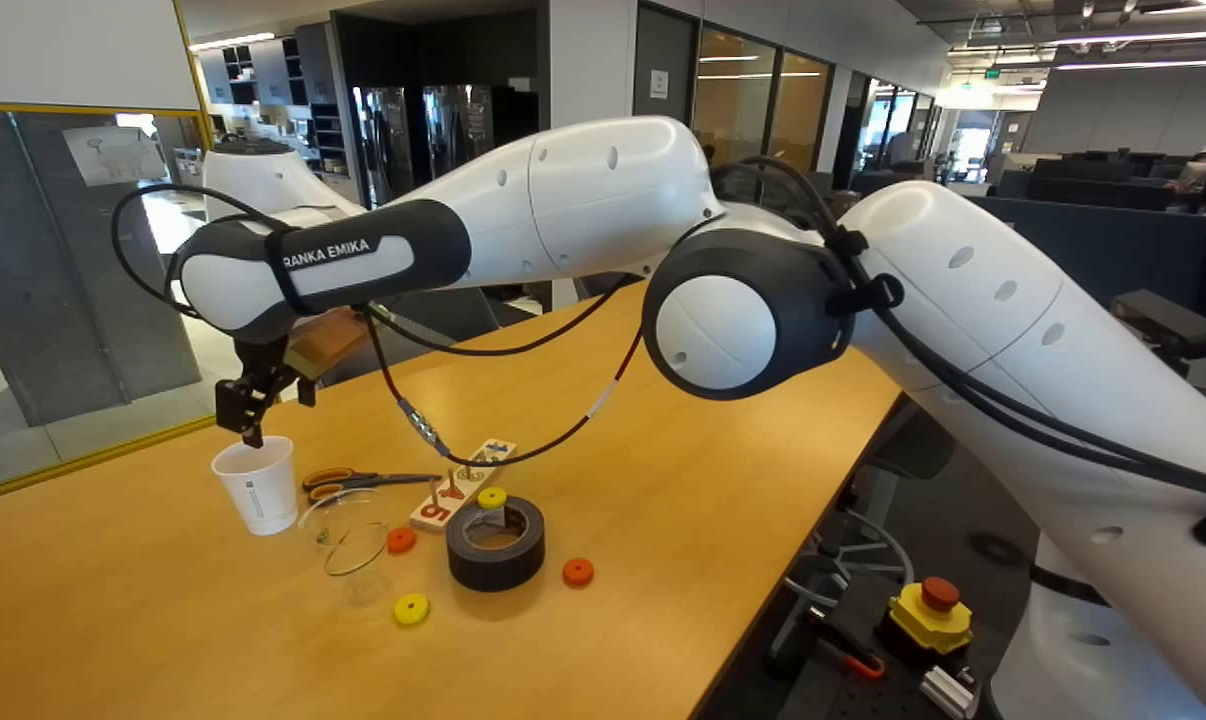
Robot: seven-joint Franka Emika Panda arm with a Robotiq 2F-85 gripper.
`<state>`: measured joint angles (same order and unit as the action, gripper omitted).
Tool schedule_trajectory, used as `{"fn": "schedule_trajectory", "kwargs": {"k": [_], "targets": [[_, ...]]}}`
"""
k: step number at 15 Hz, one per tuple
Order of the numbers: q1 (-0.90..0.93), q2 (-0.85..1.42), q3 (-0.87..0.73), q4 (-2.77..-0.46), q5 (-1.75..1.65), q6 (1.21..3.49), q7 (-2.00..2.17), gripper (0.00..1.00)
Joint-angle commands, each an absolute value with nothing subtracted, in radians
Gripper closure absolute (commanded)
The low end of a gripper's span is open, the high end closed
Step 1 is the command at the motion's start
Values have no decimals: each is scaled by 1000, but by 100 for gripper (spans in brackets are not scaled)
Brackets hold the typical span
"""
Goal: Put three round orange blocks in the white cup, then put the two round yellow blocks in the clear cup and put the last round orange block in the white cup
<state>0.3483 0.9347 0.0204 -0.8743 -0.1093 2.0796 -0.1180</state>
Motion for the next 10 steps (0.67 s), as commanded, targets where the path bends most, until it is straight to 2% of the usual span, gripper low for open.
{"fn": "schedule_trajectory", "kwargs": {"k": [1, 10], "targets": [[350, 823, -13, -982, -131, 2060, -78, 0], [185, 592, 104, -1330, -32, 2063, -631, 0]]}}
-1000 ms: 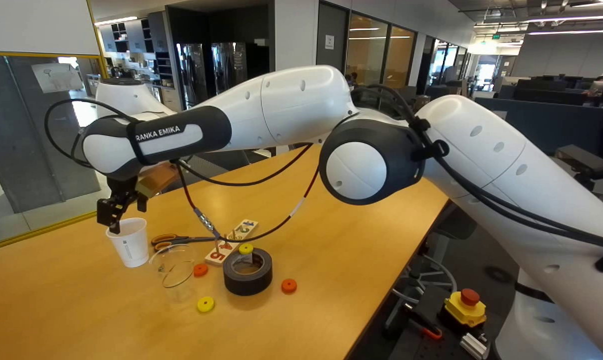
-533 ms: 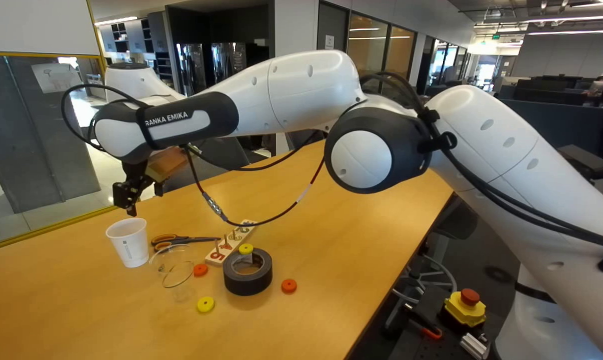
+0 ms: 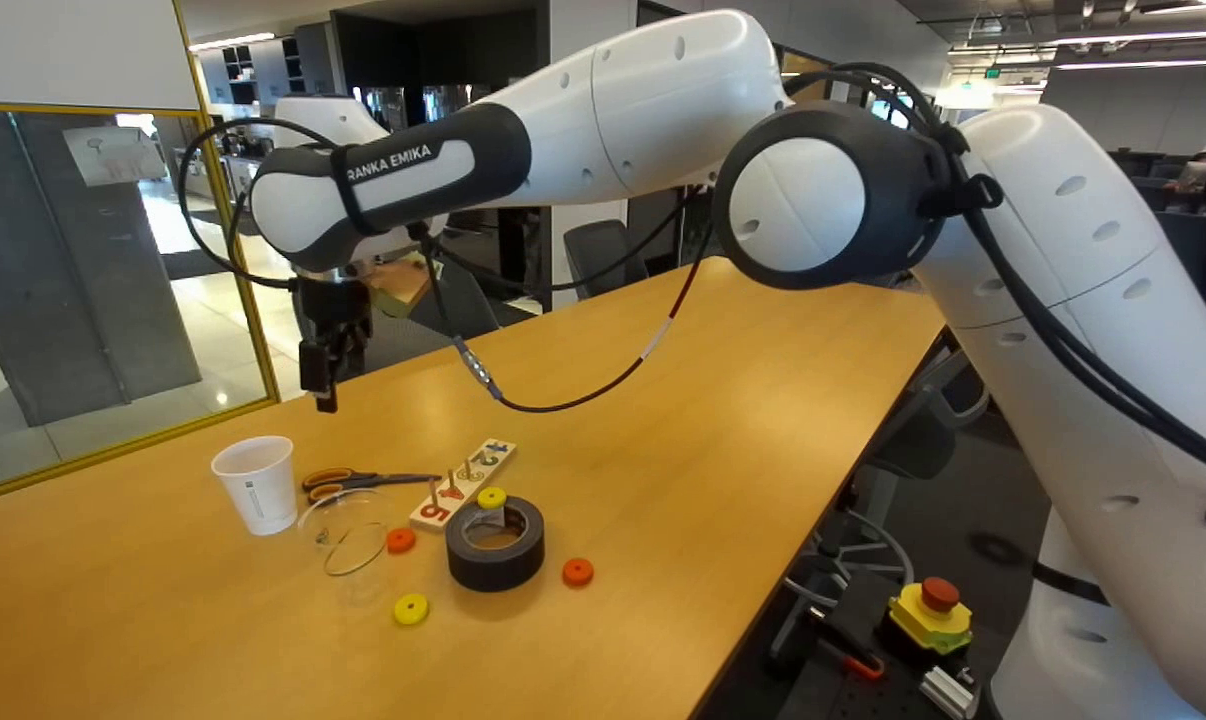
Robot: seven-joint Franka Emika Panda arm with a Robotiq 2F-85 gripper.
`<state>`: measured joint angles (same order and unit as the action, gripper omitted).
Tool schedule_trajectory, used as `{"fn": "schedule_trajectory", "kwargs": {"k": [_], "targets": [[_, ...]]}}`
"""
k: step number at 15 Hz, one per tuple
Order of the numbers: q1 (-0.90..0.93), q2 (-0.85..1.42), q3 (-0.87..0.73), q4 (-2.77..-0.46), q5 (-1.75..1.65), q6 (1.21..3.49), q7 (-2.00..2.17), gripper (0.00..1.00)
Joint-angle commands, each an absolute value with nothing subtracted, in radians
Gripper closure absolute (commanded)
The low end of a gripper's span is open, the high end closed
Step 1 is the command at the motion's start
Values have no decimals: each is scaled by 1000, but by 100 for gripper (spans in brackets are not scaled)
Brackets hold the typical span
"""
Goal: Put three round orange blocks in the white cup, then put the two round yellow blocks in the clear cup and put the last round orange block in the white cup
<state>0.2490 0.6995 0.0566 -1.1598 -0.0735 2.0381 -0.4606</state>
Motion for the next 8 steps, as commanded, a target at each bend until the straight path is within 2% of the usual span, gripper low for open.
{"fn": "schedule_trajectory", "kwargs": {"k": [1, 8], "targets": [[165, 577, 115, -1361, -22, 2057, -695, 0], [52, 524, 219, -1583, -48, 2051, -1058, 0]]}}
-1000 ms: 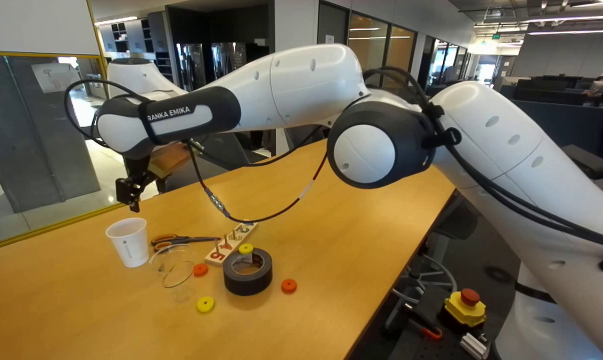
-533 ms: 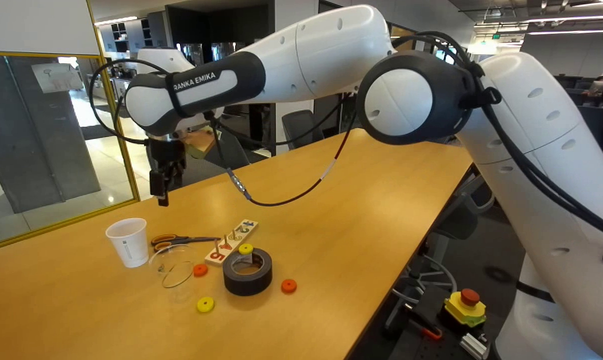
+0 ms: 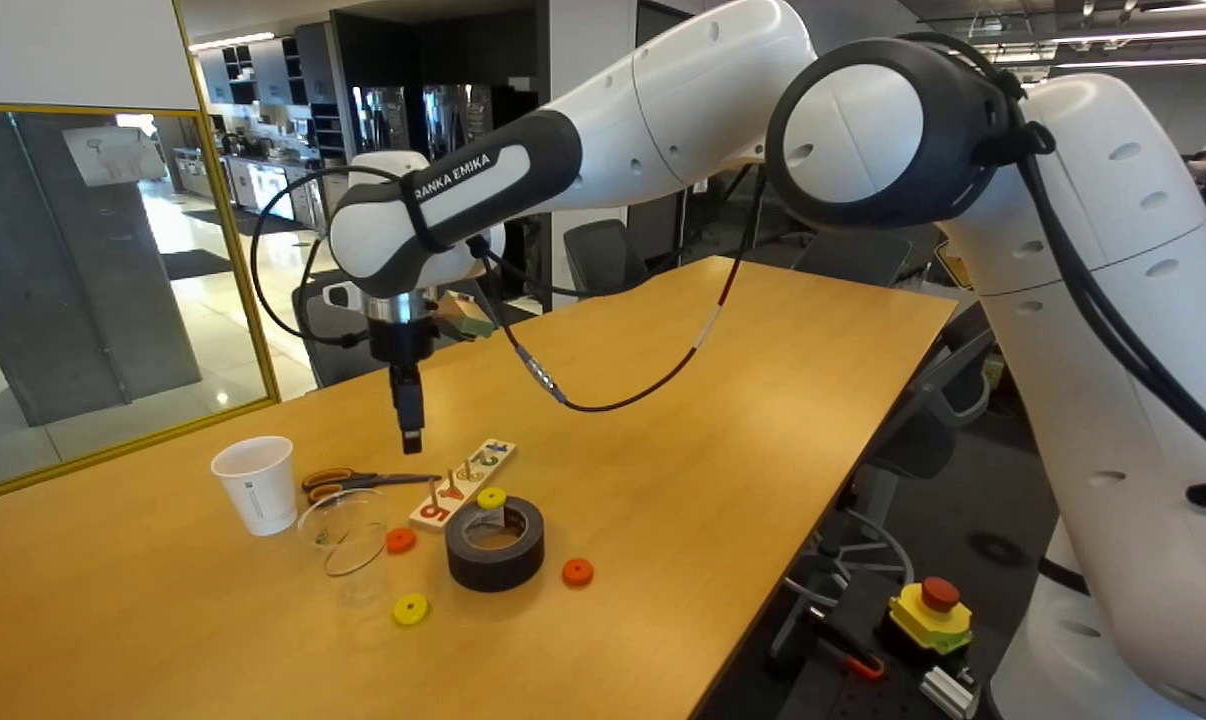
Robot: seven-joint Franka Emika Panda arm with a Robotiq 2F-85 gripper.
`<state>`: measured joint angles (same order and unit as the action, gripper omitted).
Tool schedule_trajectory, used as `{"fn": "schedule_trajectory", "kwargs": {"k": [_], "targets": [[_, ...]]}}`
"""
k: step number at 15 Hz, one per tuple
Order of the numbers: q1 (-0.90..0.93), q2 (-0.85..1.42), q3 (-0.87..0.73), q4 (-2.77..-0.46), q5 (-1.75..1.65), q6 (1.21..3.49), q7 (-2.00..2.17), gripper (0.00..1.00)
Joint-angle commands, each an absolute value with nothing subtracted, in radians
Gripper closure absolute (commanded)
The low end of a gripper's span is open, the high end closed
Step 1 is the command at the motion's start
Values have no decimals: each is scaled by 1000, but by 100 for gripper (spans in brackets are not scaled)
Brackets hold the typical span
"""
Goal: Put three round orange blocks in the white cup, then put the two round yellow blocks in the clear cup and put the last round orange block in the white cup
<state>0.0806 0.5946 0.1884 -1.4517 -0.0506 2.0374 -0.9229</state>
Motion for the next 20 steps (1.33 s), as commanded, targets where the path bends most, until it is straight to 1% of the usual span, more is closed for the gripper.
{"fn": "schedule_trajectory", "kwargs": {"k": [1, 5, 10, 14, 20], "targets": [[52, 518, 222, -1609, -55, 2052, -1103, 0], [64, 493, 224, -1715, -88, 2099, -1261, 0], [84, 453, 222, -1805, -115, 2228, -1322, 0], [104, 427, 222, -1839, -130, 2305, -1322, 0], [121, 422, 227, -1850, -127, 2349, -1332, 0]]}}
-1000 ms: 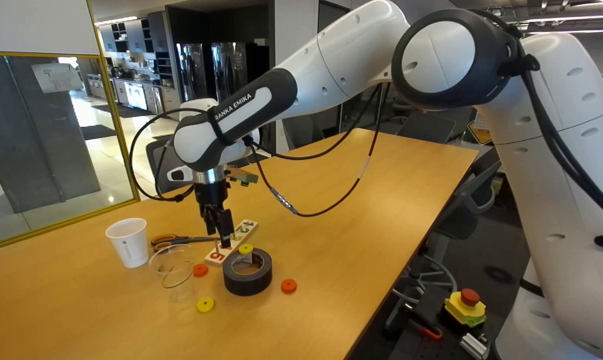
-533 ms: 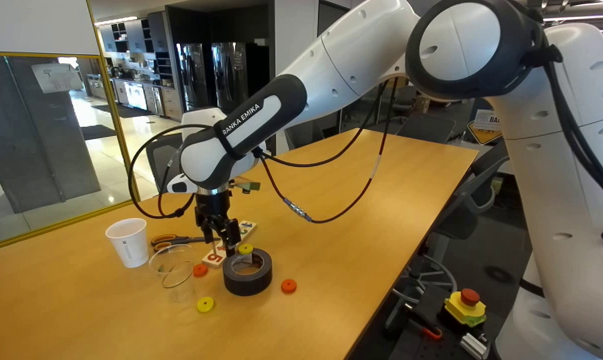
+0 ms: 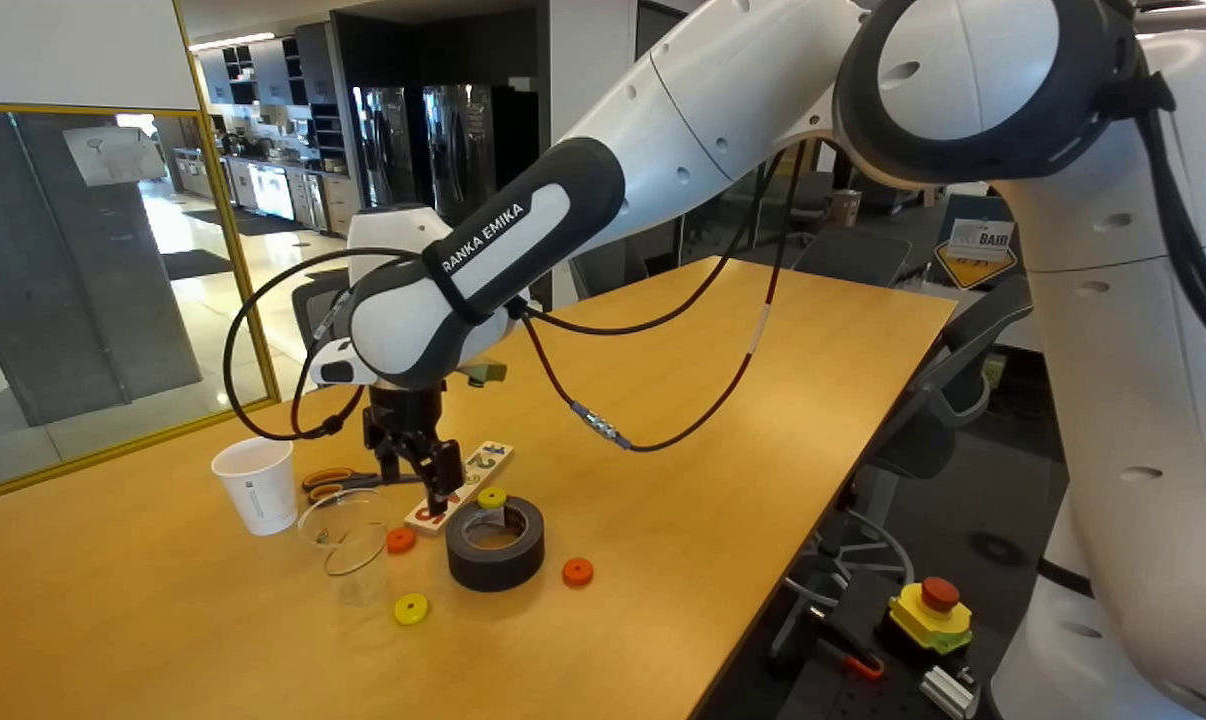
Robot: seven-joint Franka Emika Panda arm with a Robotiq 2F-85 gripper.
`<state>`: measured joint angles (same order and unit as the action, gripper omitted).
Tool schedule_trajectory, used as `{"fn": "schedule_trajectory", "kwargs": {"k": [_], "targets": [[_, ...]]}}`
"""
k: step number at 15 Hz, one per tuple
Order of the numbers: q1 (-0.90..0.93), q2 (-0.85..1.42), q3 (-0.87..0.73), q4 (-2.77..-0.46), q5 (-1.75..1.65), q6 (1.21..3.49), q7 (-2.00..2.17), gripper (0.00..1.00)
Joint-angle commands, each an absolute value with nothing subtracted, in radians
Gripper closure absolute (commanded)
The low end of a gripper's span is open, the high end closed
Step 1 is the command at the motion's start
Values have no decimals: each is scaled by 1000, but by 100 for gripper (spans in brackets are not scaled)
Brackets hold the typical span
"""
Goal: Put three round orange blocks in the white cup, then put the two round yellow blocks in the clear cup and put the last round orange block in the white cup
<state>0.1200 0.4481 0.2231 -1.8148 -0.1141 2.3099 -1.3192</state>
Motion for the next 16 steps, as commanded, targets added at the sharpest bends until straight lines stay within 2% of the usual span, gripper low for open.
{"fn": "schedule_trajectory", "kwargs": {"k": [1, 16], "targets": [[122, 426, 228, -1850, -126, 2352, -1334, 0], [134, 533, 224, -1791, -137, 2362, -1382, 0]]}}
